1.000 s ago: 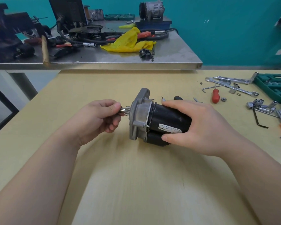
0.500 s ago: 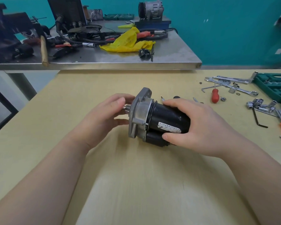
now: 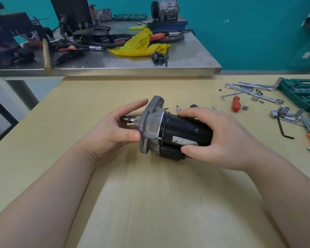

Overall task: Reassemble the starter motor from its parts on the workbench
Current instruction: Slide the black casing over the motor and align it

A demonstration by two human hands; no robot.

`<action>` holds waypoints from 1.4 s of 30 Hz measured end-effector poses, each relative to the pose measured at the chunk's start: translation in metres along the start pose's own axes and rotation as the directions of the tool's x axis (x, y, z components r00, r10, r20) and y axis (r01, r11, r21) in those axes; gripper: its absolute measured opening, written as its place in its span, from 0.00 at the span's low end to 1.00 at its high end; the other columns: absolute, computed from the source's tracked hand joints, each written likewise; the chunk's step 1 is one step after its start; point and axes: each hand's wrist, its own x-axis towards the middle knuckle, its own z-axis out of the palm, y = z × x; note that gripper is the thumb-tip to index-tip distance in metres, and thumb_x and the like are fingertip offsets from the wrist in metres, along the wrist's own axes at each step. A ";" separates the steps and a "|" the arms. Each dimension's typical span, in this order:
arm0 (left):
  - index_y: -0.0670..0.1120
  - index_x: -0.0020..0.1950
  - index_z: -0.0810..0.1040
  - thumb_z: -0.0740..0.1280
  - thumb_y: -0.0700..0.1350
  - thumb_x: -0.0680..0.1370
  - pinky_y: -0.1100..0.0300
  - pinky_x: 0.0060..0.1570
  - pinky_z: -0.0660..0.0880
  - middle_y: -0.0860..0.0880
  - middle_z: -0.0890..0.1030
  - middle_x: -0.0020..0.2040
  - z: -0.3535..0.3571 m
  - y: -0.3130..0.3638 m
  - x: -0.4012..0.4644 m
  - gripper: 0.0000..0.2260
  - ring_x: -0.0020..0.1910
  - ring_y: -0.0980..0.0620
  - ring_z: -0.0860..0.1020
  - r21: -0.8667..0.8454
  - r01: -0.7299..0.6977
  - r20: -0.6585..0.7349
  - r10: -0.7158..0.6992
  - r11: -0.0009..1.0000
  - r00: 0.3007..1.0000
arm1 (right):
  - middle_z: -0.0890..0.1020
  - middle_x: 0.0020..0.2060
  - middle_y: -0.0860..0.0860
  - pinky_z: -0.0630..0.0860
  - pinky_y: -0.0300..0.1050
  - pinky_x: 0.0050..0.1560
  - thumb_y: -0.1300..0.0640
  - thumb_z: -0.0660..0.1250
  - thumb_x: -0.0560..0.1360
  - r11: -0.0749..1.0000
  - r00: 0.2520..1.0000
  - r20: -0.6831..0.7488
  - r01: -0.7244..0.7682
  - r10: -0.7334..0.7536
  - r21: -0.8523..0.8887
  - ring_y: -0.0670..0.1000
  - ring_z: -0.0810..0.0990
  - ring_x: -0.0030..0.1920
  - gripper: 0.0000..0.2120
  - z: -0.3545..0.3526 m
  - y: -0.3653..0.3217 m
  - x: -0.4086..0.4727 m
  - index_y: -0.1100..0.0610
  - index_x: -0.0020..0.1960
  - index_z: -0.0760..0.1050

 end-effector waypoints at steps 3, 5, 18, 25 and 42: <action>0.50 0.74 0.81 0.89 0.48 0.61 0.45 0.54 0.84 0.37 0.84 0.67 0.003 0.000 -0.001 0.42 0.62 0.38 0.84 0.023 -0.001 0.000 0.001 1.000 1.000 | 0.82 0.56 0.31 0.79 0.39 0.52 0.37 0.75 0.67 0.996 1.000 0.004 -0.027 0.027 0.087 0.38 0.82 0.57 0.26 0.002 0.000 0.002 0.32 0.64 0.74; 0.48 0.74 0.81 0.90 0.48 0.60 0.46 0.52 0.84 0.37 0.84 0.66 0.004 -0.001 -0.002 0.42 0.62 0.38 0.84 0.005 0.010 -0.012 -0.010 1.000 1.000 | 0.84 0.55 0.34 0.80 0.35 0.49 0.37 0.77 0.68 0.979 0.998 0.006 -0.058 0.058 0.193 0.40 0.84 0.55 0.23 0.003 -0.001 0.003 0.34 0.62 0.78; 0.45 0.72 0.82 0.91 0.48 0.56 0.45 0.55 0.84 0.36 0.83 0.67 -0.001 0.004 -0.005 0.45 0.64 0.36 0.84 0.039 0.008 -0.011 -0.008 0.999 1.000 | 0.81 0.54 0.30 0.82 0.47 0.51 0.35 0.73 0.69 1.000 0.999 -0.037 -0.008 0.008 -0.004 0.38 0.82 0.54 0.25 0.009 -0.015 -0.003 0.32 0.64 0.71; 0.47 0.74 0.81 0.89 0.46 0.62 0.41 0.59 0.82 0.38 0.83 0.69 -0.010 0.001 -0.005 0.40 0.65 0.36 0.83 0.047 -0.017 0.052 0.014 0.999 0.999 | 0.80 0.54 0.30 0.79 0.44 0.52 0.32 0.72 0.68 0.997 0.999 -0.042 0.007 -0.010 -0.073 0.37 0.80 0.55 0.29 0.008 -0.016 -0.004 0.34 0.67 0.73; 0.42 0.74 0.80 0.89 0.51 0.61 0.46 0.50 0.84 0.39 0.84 0.66 -0.005 0.000 -0.005 0.44 0.62 0.38 0.84 0.065 0.002 -0.014 -0.001 0.998 1.000 | 0.83 0.51 0.34 0.80 0.48 0.53 0.34 0.74 0.68 0.996 0.998 -0.058 -0.039 0.034 -0.075 0.40 0.81 0.53 0.28 0.011 -0.020 -0.004 0.37 0.67 0.77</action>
